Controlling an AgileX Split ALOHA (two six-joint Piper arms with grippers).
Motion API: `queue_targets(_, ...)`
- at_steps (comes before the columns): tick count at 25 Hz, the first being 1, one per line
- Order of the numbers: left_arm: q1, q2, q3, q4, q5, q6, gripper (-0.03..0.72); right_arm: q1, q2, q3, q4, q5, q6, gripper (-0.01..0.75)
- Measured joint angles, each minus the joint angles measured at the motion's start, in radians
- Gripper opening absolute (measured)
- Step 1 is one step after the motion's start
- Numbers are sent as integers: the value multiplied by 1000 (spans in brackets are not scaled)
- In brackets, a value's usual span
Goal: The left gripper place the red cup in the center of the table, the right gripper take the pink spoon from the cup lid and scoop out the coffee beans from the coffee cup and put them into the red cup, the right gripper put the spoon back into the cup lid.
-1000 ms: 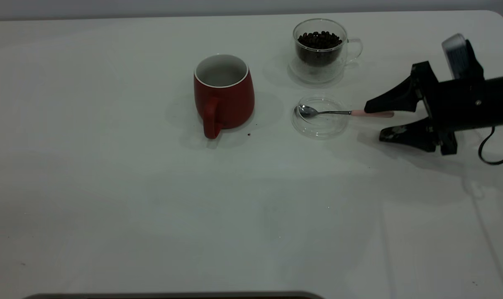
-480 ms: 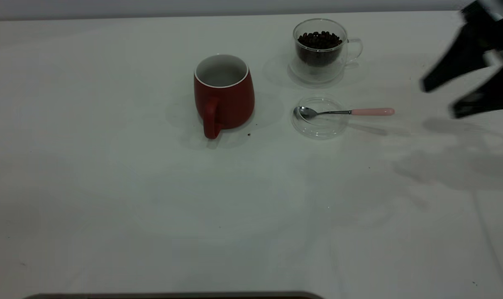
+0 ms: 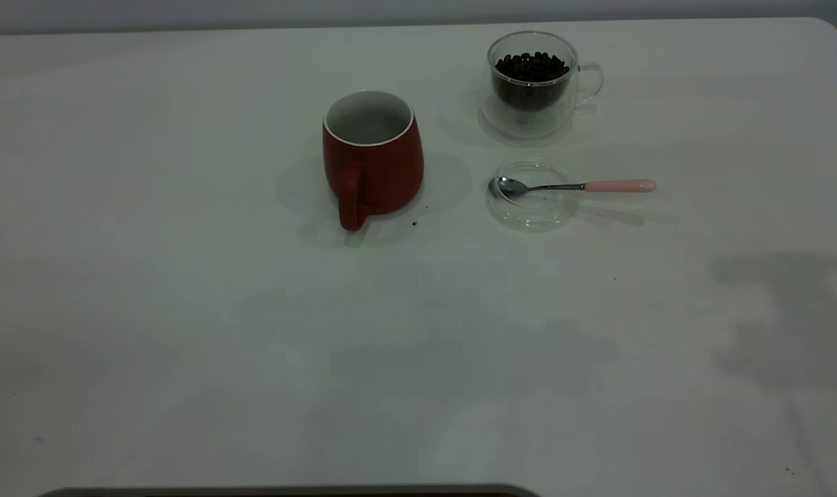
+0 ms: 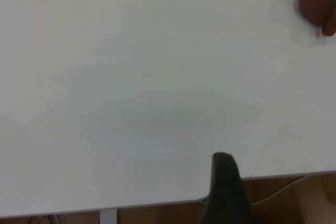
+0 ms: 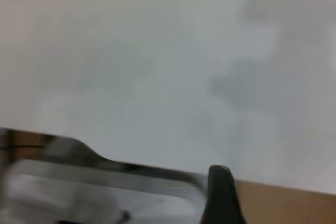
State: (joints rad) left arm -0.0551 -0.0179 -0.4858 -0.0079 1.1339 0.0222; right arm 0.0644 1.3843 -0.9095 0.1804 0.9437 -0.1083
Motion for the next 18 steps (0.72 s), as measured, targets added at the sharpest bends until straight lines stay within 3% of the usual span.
queue_targets(3, 0, 0, 0, 0, 0, 0, 588, 53, -157, 26, -116, 86, 67, 583)
queue_targets(7, 0, 0, 0, 0, 0, 0, 588, 67, -357, 110, -141, 166, 91, 583)
queue_targets(18, 0, 0, 0, 0, 0, 1, 588, 69, -882, 413, -150, 130, 87, 583)
